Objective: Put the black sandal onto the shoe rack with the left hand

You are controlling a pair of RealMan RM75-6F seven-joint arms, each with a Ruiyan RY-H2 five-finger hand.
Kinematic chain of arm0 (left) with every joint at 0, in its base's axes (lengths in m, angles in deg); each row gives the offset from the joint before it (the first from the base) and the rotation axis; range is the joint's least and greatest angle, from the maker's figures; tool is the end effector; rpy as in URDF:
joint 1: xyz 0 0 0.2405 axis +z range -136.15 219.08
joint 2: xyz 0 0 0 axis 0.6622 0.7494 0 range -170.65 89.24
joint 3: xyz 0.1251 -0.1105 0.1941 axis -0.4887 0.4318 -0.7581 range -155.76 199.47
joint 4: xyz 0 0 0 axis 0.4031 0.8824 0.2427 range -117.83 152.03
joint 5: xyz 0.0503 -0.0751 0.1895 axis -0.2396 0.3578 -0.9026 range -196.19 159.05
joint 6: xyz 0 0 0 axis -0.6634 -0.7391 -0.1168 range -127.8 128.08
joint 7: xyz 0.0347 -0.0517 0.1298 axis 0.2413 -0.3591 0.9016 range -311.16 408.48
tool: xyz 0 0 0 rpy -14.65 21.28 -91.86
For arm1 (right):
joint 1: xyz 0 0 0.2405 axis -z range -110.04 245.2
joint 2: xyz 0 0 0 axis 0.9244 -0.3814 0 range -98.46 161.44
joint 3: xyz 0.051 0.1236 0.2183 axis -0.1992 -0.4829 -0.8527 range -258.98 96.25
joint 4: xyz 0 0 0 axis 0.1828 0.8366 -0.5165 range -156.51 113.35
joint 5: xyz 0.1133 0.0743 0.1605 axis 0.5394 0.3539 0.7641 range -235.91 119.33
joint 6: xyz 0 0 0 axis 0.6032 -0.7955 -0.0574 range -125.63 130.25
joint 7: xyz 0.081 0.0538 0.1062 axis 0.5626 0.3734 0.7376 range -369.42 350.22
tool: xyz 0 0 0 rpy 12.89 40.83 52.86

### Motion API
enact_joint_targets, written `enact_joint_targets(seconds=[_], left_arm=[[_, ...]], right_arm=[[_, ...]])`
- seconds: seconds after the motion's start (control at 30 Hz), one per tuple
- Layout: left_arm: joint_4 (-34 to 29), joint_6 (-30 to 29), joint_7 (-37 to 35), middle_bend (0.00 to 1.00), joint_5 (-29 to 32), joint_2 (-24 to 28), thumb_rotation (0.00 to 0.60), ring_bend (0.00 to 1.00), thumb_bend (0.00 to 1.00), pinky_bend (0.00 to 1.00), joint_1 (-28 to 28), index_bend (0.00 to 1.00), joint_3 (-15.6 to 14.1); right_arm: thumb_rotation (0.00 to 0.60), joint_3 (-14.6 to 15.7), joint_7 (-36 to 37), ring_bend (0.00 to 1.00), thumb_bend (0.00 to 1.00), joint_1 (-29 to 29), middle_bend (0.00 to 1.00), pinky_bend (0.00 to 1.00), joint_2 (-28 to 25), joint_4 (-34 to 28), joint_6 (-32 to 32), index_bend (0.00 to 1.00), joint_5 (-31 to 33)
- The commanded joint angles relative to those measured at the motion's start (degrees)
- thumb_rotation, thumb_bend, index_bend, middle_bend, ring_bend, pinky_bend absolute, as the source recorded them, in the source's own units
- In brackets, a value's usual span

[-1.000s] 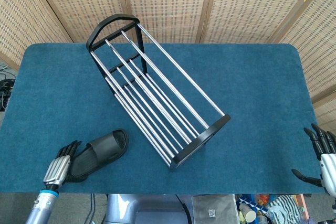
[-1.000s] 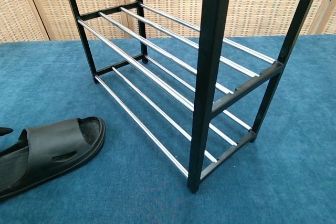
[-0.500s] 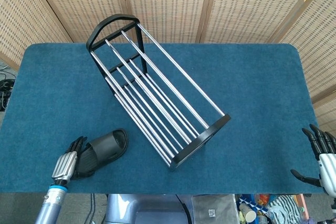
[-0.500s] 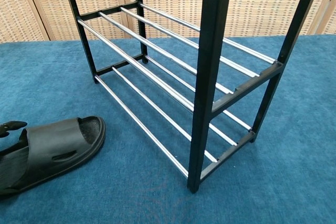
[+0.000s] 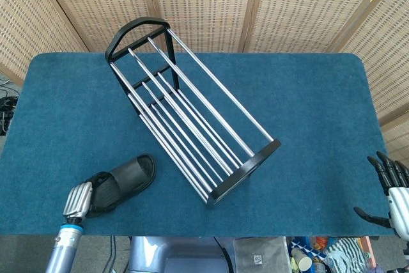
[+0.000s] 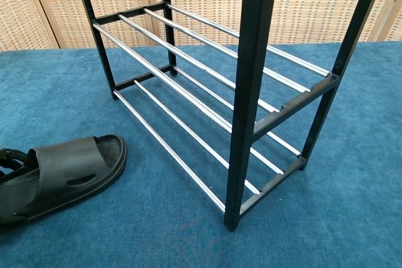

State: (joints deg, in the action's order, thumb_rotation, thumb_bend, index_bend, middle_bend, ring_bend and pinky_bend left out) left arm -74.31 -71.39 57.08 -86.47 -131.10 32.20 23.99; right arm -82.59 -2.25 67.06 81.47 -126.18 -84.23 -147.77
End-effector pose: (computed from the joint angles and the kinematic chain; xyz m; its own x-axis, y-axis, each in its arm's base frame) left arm -0.2735 0.1824 -0.0135 0.0382 0.3082 0.9506 0.9793 0.1778 -0.0970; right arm -0.2878 -0.1509 0.2105 0.3100 -0.0362 0.9500 -0.9507 0.0002 0.3102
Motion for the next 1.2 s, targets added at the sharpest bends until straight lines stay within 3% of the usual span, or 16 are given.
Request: enact_joint_targets(seconds=[0.03,0.27,0.67,0.83,1.2], left_arm=[[0.50,-1.59,-2.23,0.44,-2.23,0.04,0.600,0.41,0.26,0.60,0.60,0.36,-0.04],[-0.26,-3.47,-6.88,0.45,-5.81,2.38,0.600,0.41,0.26,0.60,1.27,0.37,-0.04],[1.23,-3.96,-15.97,0.45,-11.54,6.04,0.600,0.41,0.26,0.60,-1.18,0.37,2.87],[4.48,0.65,-24.04,0.45,-13.27,7.44,0.600,0.41,0.26,0.59,-4.81,0.37,4.40],[13.90,10.94,-32.13,0.45,-14.49,5.05,0.600,0.41,0.26,0.57,-15.32,0.37,8.17]], right_arm=[[0.600,0.03,-0.04,0.00,0.00,-0.03,0.00,0.00,0.01,-0.01,0.09,0.00,0.02],[0.600,0.08,-0.14,0.00,0.00,-0.11,0.00,0.00,-0.03,-0.10,0.30,0.00,0.10],[0.600,0.08,-0.38,0.00,0.00,-0.24,0.00,0.00,-0.01,-0.24,0.56,0.00,0.31],[0.600,0.15,-0.59,0.00,0.00,-0.42,0.00,0.00,0.06,-0.24,0.94,0.00,0.29],[0.600,-0.03,-1.46,0.00,0.00,-0.80,0.00,0.00,0.39,-0.25,1.79,0.00,1.29]])
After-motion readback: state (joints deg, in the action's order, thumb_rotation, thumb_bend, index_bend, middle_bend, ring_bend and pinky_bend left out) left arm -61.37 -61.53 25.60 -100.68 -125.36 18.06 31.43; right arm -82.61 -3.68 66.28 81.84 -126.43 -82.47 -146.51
